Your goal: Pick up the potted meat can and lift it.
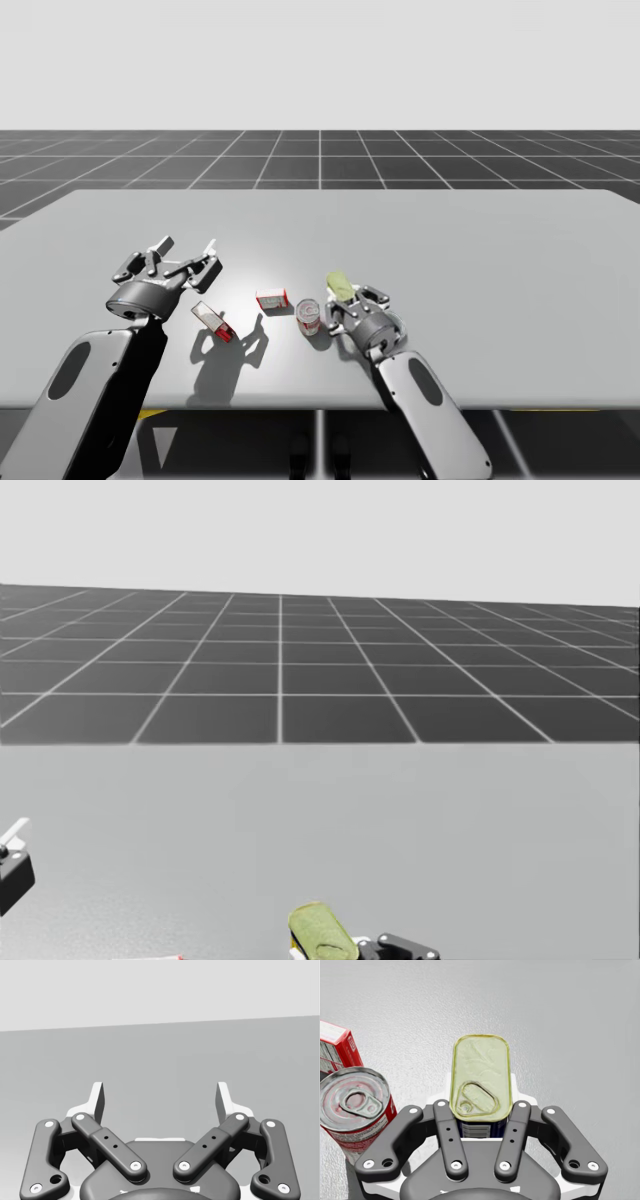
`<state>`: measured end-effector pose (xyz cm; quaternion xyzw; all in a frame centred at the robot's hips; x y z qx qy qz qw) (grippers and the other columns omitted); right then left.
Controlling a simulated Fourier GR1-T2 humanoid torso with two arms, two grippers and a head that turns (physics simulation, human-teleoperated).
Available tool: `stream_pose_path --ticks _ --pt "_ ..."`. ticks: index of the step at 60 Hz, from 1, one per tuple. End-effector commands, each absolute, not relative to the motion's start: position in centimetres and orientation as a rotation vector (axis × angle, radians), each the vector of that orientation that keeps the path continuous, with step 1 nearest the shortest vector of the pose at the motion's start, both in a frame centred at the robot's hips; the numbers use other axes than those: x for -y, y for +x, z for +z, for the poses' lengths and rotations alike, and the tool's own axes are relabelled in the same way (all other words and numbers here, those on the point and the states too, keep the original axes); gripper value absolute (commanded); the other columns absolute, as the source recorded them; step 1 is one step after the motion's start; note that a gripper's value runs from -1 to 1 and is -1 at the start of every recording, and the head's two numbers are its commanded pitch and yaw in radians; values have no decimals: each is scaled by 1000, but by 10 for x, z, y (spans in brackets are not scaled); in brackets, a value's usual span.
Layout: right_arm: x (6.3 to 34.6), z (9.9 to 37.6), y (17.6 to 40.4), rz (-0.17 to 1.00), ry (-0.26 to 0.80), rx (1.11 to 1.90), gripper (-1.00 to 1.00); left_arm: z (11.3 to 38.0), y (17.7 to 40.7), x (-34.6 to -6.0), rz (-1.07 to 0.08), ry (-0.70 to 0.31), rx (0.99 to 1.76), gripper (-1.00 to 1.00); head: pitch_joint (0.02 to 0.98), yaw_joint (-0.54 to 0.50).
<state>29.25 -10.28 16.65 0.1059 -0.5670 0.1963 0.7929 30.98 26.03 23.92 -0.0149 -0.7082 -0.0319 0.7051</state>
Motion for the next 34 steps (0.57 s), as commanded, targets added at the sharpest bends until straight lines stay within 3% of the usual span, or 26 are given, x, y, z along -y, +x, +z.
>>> stream_pose_path --ticks 1,11,34 --pt "104 214 301 365 164 1367 997 239 310 -261 -70 -33 1574 -1000 401 -87" --pt "104 246 297 373 148 1459 982 240 310 -260 -69 -31 1576 -1000 401 -88" --pt "116 337 283 328 88 1765 1000 240 310 -260 -69 -28 1578 -1000 404 -81"
